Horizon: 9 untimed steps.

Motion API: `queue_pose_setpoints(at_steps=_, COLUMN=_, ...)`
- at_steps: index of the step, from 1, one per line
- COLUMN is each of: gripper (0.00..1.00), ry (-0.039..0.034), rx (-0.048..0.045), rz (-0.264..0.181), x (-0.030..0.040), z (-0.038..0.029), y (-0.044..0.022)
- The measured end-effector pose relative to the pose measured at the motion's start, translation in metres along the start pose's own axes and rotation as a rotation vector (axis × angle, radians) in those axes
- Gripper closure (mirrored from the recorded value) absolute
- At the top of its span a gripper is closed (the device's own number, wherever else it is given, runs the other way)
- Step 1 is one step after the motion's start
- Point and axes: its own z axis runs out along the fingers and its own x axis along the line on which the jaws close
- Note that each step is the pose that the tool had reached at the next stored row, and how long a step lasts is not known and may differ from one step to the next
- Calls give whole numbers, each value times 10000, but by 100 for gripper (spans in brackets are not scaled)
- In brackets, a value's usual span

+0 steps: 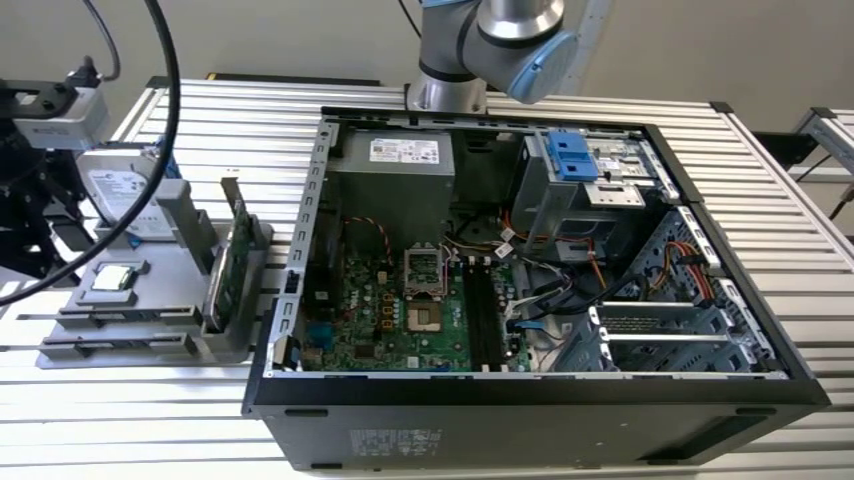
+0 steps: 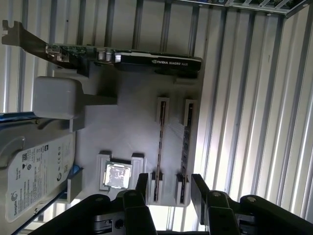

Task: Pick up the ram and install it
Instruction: 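Pick up the ram and move it above insertion slot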

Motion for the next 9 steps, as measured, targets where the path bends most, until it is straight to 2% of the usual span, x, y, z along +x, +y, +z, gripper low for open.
queue_pose_setpoints(at_steps=9, gripper=0, ry=0, rx=0, rz=0, x=0, z=25, y=1)
